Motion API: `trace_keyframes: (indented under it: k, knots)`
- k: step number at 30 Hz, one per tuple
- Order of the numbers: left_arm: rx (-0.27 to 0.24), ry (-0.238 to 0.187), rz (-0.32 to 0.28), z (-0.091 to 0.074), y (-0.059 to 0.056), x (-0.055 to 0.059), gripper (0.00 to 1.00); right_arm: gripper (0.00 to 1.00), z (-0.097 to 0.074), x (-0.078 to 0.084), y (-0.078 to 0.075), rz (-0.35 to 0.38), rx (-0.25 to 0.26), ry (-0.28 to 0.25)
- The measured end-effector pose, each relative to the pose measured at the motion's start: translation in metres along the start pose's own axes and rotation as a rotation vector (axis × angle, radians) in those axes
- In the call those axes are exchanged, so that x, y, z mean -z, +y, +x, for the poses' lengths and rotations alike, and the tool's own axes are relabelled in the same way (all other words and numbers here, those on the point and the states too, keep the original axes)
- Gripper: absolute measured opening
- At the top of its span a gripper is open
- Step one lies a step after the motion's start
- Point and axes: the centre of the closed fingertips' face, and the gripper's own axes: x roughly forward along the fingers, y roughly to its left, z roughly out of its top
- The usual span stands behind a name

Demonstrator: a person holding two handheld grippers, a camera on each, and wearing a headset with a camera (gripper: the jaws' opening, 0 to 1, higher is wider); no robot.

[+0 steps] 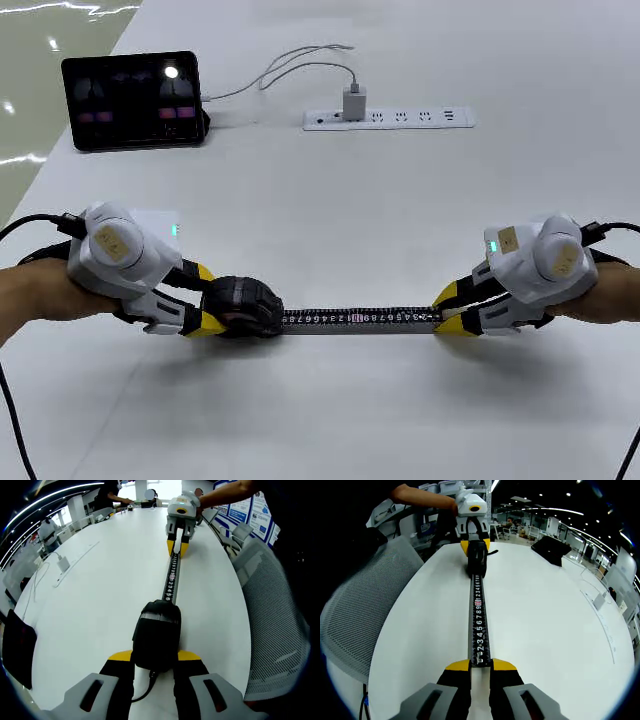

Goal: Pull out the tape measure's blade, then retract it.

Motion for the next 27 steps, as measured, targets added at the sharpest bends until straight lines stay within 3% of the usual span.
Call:
trace_keyframes:
  k: [27]
  knots:
    - [0.007, 0.008, 0.006, 0.0, -0.001, 0.0, 0.24, 0.09, -0.02, 0.023, 0.001, 0.023, 0.004, 0.031]
